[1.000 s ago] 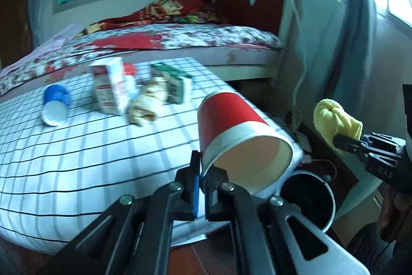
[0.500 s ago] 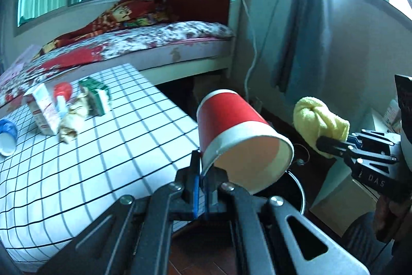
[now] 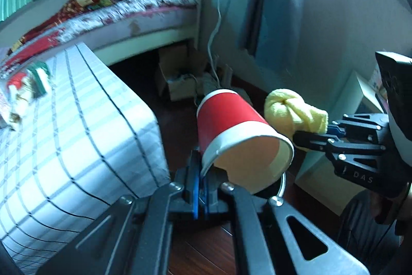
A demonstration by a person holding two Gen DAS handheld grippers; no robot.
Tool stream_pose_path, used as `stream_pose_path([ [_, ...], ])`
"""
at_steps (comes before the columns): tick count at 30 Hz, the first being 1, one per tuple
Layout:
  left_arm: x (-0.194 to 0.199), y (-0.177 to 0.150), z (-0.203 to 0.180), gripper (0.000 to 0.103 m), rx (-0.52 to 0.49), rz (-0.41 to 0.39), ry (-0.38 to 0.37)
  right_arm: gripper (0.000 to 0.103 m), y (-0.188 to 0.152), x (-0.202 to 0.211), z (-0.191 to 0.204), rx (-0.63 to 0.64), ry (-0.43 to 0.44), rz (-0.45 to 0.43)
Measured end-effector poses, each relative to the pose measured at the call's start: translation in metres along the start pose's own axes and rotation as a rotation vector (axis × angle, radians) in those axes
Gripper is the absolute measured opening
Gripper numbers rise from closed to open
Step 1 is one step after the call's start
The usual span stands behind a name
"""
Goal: Collect trash
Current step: 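Carry the red cup and yellow cloth to the bin and release both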
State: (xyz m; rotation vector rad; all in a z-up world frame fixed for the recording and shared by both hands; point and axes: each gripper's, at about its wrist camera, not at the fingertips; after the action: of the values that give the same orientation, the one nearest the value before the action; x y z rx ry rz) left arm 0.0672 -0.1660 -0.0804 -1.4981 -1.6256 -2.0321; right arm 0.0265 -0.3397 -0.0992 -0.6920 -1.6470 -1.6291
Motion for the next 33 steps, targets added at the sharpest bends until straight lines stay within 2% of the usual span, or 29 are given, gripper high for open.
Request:
stream_pose_path([
  [9,-0.071,-0.016,-0.006,0.003,0.015,0.158,-0.015,0.016,-0.023,-0.059,-0.028,0.038,0.033,0.141],
  [19,-0.114,-0.019,-0.004,0.003,0.030,0.235,-0.021,0.016,-0.025,-0.104,-0.028,0.136,0.084,0.243],
  [20,-0.114,-0.021,-0.004,0.004,0.031,0.241,-0.033,0.019,-0.027,-0.110,-0.029,0.144,0.090,0.262],
  [21,-0.119,-0.021,-0.003,0.014,0.036,0.248,-0.043,0.025,-0.027,-0.114,-0.027,0.151,0.068,0.283],
  [22,-0.122,-0.021,-0.002,0.026,0.044,0.255,-0.047,0.051,-0.030,-0.121,-0.033,0.145,0.001,0.299],
  [23,-0.125,-0.023,0.002,0.065,0.062,0.263,-0.036,0.082,-0.031,-0.123,-0.040,0.125,-0.034,0.299],
  [24,-0.124,-0.024,0.003,0.092,0.071,0.252,-0.023,0.091,-0.032,-0.123,-0.047,0.098,-0.044,0.294],
  [26,-0.118,-0.026,0.004,0.098,0.069,0.218,0.037,0.102,-0.030,-0.118,-0.058,0.048,-0.068,0.280],
  [28,-0.117,-0.030,0.006,0.100,0.067,0.221,0.084,0.102,-0.031,-0.116,-0.065,0.019,-0.082,0.280],
  [33,-0.107,-0.036,0.013,0.102,0.094,0.206,0.138,0.102,-0.028,-0.108,-0.064,0.002,-0.116,0.262],
])
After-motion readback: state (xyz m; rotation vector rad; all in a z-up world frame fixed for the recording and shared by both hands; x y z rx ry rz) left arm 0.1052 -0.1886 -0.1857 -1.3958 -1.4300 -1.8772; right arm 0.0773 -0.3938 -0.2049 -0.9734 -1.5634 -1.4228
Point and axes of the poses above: each gripper's, at about its wrist camera, not at the fingertips, and x roughly against the way its jaws point, z to its left, y to its top, and after that the axes turned 4 degrees about z, right-handed
